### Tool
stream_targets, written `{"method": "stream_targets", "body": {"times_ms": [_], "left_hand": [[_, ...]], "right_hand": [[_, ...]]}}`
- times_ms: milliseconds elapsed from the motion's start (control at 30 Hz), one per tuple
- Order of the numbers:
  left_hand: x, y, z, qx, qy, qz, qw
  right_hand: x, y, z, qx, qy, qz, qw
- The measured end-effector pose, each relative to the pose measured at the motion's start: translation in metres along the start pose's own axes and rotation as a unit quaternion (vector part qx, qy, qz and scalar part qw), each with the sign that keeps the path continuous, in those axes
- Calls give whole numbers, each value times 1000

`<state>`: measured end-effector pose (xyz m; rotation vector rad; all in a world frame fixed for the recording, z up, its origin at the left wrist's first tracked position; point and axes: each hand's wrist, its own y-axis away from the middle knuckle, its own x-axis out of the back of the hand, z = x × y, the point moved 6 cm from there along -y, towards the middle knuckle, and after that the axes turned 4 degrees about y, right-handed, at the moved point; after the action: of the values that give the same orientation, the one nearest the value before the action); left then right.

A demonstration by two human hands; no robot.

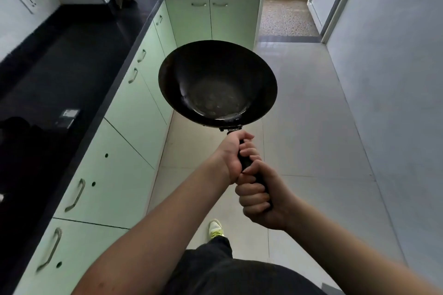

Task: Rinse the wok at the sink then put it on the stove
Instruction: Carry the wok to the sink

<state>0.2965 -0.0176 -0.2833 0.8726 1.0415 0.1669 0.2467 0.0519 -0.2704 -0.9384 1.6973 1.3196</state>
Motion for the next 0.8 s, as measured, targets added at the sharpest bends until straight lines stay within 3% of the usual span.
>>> {"method": "stream_targets", "body": {"times_ms": [333,800], "left_hand": [[-21,-52,151,0,11,-1,1000],[-87,-190,306,-25,-14,46,999]], "right_hand": [[-49,-103,-115,0,-3,8,1000],[-30,-197,-313,-16,-7,24,1000]]}}
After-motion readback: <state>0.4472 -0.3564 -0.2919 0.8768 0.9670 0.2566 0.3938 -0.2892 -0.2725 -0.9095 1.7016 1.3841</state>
